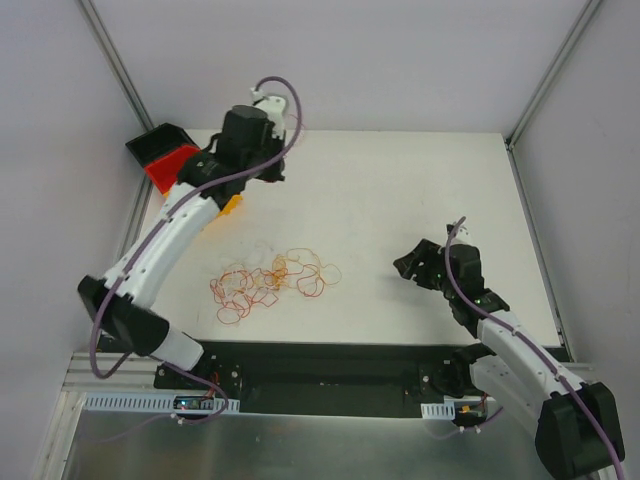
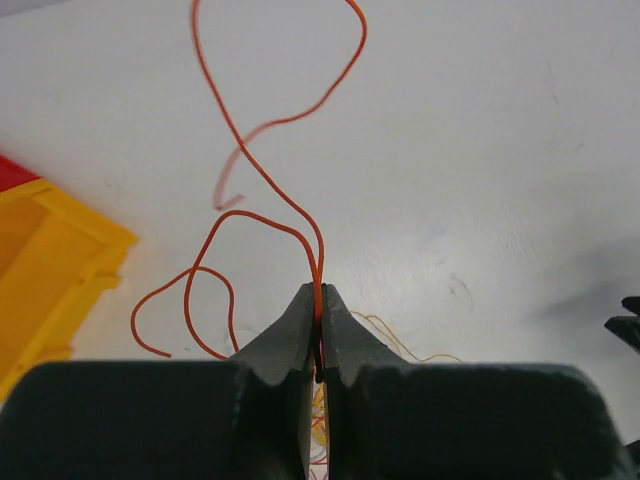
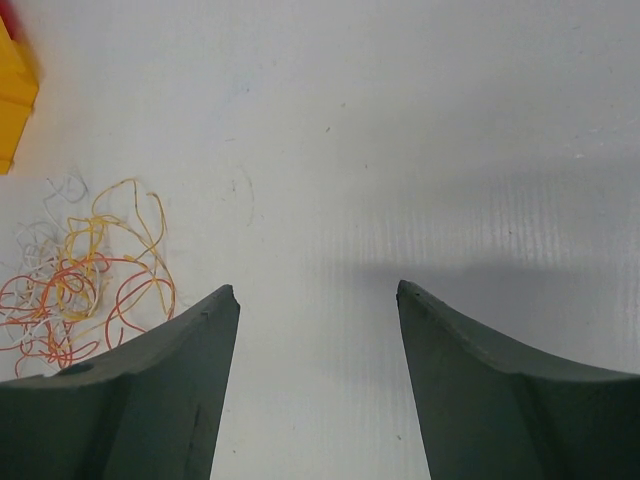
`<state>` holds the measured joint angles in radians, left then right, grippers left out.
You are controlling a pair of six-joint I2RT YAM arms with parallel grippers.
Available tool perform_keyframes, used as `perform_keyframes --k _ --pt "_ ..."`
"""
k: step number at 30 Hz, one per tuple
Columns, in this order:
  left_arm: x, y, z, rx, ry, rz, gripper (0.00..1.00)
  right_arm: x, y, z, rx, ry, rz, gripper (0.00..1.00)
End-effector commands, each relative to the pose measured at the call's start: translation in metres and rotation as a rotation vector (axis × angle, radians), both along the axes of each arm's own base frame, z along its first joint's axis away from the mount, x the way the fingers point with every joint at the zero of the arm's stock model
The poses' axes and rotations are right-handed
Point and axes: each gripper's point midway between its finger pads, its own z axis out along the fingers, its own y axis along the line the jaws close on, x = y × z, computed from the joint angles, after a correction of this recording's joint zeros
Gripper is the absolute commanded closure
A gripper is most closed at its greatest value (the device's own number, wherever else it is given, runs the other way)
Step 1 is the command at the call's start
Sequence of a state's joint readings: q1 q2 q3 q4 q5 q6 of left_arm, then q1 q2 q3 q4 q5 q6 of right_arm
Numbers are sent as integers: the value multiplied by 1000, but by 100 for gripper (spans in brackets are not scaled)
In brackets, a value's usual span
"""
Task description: Untangle the cables
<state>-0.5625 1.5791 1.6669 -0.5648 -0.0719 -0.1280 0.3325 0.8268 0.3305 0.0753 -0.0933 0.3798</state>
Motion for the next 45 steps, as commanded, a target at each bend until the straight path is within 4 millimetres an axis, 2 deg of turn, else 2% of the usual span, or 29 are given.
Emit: perform_keyframes --k 1,4,7,11,16,20,22,23,26,36,41,45 --pt "-25 64 24 31 13 159 100 7 5 11 11 -48 29 32" --pt "-21 113 33 38 -2 307 100 7 7 11 9 -47 35 32" --pt "-16 144 33 -32 43 413 100 7 7 11 8 -46 36 32" --pt "-5 168 21 -107 133 494 100 7 7 10 8 -43 38 32" --pt "3 184 1 -215 257 556 100 8 8 10 7 -40 45 32" --pt "13 197 -18 -184 299 570 100 8 10 8 7 -34 49 32" --pt "19 194 -29 -181 331 560 100 8 10 8 7 -32 49 32" --pt "23 203 -34 -184 344 582 100 8 10 9 8 -35 51 32" --pt "29 204 -48 -173 378 582 100 8 10 8 7 -34 51 32" --pt "56 237 -106 73 444 585 100 9 12 7 9 -26 61 32" --pt "75 252 -123 191 452 546 100 10 14 6 9 -20 69 32" --pt "90 254 -136 227 460 502 100 10 14 5 8 -15 70 32"
